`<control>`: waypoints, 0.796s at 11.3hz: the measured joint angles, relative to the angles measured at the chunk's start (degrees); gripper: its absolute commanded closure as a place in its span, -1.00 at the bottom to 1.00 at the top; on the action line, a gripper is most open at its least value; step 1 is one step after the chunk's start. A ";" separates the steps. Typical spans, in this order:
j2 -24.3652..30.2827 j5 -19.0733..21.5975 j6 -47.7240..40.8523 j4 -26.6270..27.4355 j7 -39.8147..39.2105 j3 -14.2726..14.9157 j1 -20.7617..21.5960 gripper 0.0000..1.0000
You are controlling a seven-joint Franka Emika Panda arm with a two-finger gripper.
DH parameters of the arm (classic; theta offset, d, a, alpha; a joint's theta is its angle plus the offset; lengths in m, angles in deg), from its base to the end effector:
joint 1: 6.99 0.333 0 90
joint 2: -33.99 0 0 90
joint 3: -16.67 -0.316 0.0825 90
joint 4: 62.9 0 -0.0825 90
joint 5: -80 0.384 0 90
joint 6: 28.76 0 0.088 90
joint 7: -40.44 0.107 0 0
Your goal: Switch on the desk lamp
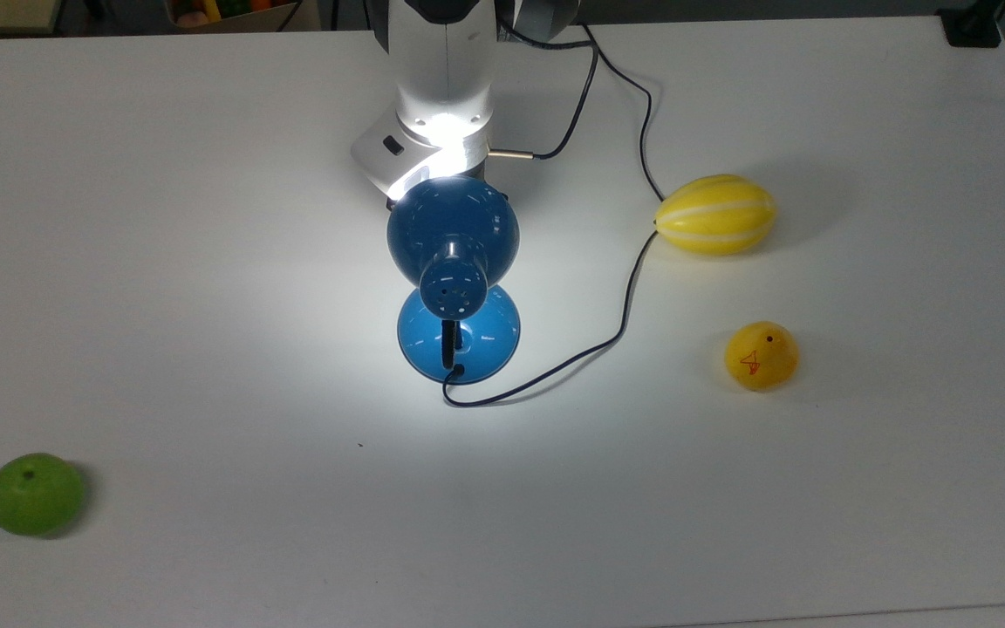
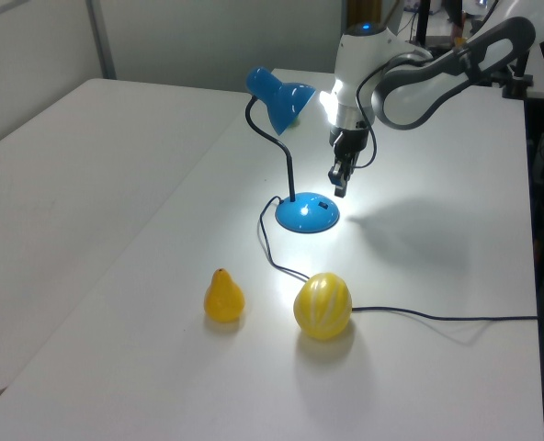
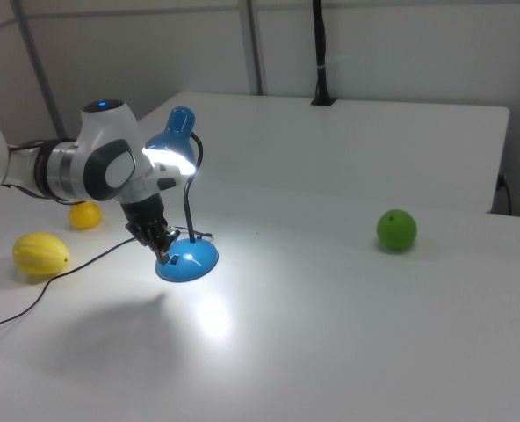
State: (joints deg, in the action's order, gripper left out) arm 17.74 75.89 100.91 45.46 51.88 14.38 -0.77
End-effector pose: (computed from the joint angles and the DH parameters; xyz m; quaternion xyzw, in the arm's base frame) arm 0.6212 0.0897 0.3644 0.9987 -0.0049 0.0476 0.0150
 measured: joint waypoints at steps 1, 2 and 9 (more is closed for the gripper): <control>1.25 -0.08 -3.25 -0.10 0.00 0.00 0.03 1.00; 2.87 -0.81 -6.85 -0.18 0.00 0.00 0.11 1.00; 15.84 -3.71 -25.50 -4.45 0.00 0.36 -0.08 1.00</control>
State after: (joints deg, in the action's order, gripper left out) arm 33.57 72.19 75.41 41.01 51.89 14.75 -0.85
